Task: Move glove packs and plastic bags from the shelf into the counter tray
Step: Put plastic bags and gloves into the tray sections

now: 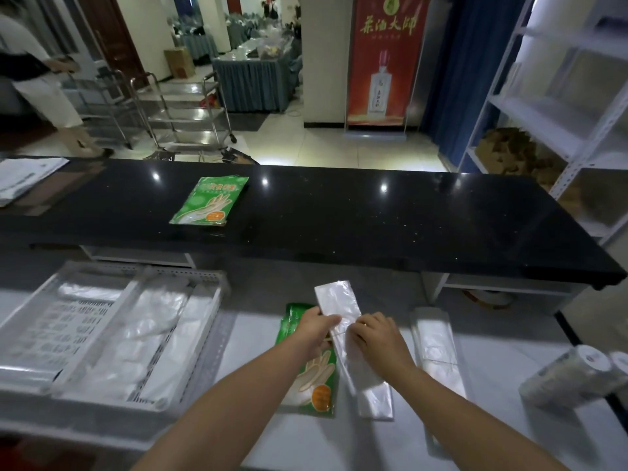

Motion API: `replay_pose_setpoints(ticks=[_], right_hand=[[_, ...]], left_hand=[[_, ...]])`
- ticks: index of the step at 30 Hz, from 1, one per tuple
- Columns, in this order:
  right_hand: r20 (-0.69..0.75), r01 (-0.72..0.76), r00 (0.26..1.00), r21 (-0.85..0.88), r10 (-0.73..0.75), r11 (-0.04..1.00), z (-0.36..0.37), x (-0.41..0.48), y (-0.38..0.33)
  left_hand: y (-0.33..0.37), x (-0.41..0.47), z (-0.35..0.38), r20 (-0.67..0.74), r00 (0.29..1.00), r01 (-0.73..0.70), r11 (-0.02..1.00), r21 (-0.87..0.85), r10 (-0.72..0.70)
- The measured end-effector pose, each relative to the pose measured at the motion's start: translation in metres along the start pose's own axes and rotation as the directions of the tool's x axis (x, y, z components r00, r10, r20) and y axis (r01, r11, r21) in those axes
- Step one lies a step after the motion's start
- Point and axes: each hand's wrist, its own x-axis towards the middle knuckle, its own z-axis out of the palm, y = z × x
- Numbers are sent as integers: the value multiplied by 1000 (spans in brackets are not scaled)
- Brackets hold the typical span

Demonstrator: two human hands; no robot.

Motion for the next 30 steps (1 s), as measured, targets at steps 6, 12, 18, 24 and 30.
replay_pose_setpoints(ticks=[6, 12, 18, 24, 30], right_hand=[[94, 73, 993, -53, -67, 996, 13, 7, -14], [238, 199, 955, -70, -177, 978, 25, -4, -15], [289, 206, 937, -9, -194, 979, 31, -20, -16], [292, 240, 927, 12, -233, 971, 39, -25, -16], [301, 245, 925, 0, -233, 970, 44, -25, -14]], left_hand=[[-8, 1, -21, -15, 998, 59, 998, 6, -59], [-9, 0, -39, -125, 992, 32, 998, -45, -37], [-15, 11, -70, -256, 966, 21, 998, -55, -34], [-14, 15, -98, -349, 935, 6, 985, -175, -68], [-3, 12, -125, -427, 902, -73, 953, -295, -63]])
